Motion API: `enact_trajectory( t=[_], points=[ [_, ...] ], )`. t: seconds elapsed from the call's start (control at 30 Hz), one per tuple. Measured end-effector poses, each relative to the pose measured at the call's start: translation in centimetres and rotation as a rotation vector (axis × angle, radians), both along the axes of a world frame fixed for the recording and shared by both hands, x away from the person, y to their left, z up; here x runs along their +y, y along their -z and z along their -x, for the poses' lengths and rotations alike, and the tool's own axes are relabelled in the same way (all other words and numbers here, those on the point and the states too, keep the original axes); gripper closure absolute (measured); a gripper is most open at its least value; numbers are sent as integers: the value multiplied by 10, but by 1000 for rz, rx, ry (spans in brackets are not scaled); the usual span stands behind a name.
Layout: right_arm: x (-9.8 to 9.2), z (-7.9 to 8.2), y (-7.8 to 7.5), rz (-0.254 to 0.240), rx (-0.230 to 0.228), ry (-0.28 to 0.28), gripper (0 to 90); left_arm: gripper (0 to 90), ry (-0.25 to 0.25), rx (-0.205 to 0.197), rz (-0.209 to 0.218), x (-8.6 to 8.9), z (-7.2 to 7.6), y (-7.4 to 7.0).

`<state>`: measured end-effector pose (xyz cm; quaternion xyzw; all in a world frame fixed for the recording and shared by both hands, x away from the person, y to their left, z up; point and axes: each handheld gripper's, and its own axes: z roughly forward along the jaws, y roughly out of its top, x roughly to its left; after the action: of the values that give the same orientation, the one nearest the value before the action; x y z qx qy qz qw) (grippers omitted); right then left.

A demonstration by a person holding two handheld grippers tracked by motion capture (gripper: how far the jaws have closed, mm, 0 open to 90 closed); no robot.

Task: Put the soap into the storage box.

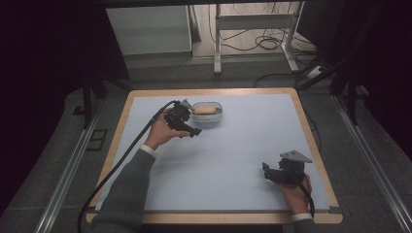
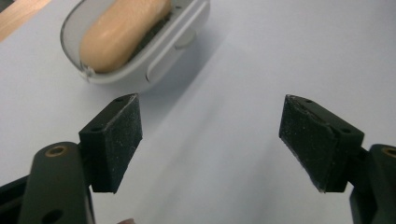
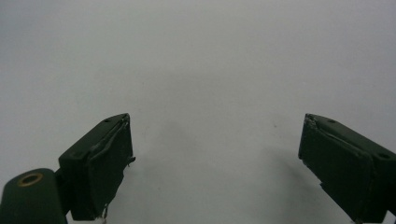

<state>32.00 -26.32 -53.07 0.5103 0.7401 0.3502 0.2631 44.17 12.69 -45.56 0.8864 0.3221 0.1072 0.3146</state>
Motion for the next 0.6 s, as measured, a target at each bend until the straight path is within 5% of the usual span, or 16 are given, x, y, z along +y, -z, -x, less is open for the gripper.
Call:
enact_trajectory(
  t=[0.27, 0.6],
  points=[
    [0, 0, 0, 3, -1, 4, 102, 217, -28, -28, 57, 24, 39, 9],
    [0, 0, 0, 5, -1, 5, 102, 202, -102, -4, 85, 59, 82, 36]
  ],
)
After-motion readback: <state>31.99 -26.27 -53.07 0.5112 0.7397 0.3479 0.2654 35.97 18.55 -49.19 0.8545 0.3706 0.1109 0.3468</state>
